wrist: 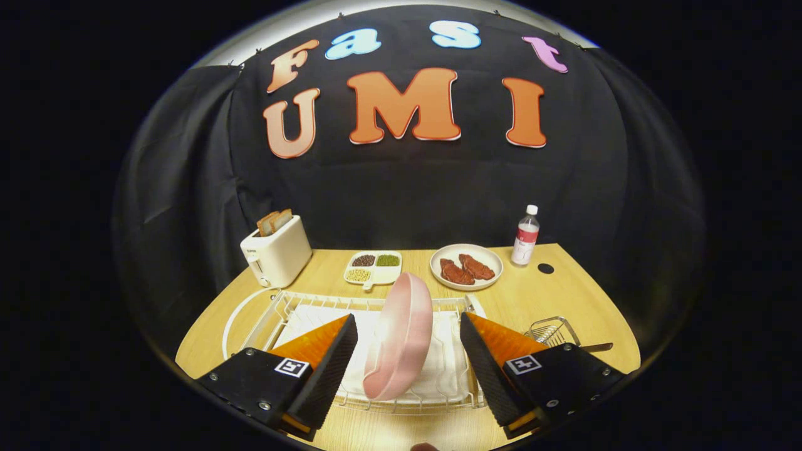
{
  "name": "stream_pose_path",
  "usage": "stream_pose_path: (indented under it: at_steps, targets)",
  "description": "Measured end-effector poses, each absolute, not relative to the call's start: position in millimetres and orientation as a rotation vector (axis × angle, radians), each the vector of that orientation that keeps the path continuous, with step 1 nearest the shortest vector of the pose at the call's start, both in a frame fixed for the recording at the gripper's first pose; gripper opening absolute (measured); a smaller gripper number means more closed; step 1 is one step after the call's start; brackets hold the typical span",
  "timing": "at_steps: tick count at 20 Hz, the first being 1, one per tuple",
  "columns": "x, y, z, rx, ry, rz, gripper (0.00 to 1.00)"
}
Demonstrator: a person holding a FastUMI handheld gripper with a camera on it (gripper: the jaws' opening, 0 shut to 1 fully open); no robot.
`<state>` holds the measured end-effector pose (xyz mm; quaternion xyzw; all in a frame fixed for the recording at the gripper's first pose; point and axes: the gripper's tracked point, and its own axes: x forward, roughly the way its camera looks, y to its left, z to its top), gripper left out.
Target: Take the plate from the dish rack, then take the spoon from the basket and place it into the plate.
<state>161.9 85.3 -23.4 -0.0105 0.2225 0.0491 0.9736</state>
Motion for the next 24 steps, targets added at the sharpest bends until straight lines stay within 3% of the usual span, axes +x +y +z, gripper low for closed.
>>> stream_pose_path:
  at_steps: [6, 8, 12, 15, 19, 24]
  targets:
    - [185.1, 86.4, -51.3, -0.003, 0.573, 0.073, 0.98]
    - [190.9, 85.4, -59.4, -0.002, 0.602, 0.062, 0.90]
    - [197.1, 84.4, -74.6, 0.015, 0.664, 0.045, 0.64]
    - [198.7, 81.3, -78.0, 0.038, 0.683, 0.002, 0.34]
    - [200.0, 69.3, -74.2, 0.012, 0.687, -0.087, 0.25]
    - [203.0, 67.1, -51.9, -0.049, 0.649, -0.132, 0.25]
